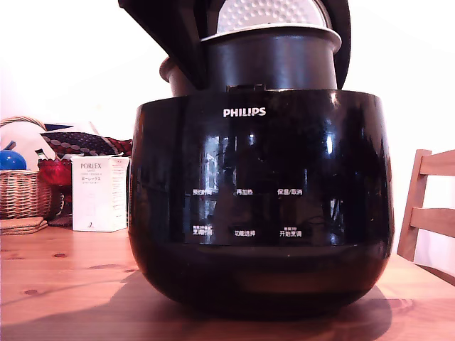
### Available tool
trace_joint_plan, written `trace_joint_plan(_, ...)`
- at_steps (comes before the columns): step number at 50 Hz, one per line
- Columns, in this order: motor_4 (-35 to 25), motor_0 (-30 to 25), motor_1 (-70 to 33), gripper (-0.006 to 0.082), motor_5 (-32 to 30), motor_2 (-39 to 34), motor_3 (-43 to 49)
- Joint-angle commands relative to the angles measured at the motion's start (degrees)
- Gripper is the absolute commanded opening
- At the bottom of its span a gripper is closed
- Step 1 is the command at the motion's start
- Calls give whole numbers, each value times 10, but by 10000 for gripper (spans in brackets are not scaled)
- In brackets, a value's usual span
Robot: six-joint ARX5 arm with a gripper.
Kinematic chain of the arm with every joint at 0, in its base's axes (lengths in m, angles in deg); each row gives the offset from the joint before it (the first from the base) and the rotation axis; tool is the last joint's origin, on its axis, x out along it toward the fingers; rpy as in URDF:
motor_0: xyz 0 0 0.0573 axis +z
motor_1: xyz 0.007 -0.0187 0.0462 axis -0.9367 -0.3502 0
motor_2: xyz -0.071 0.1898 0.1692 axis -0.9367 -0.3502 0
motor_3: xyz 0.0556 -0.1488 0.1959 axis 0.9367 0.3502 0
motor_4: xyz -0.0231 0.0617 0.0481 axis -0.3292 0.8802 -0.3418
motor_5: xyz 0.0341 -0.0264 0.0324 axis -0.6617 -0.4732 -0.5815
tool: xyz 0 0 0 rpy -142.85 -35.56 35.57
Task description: Place the pot you are holding inside the rice cooker
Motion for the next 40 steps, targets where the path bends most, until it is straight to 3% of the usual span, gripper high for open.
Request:
trace_joint_plan(1,-6,-2,-6,-24,-5,14,11)
trace_joint_plan(40,-72,-4,-14,-24,-5,14,13)
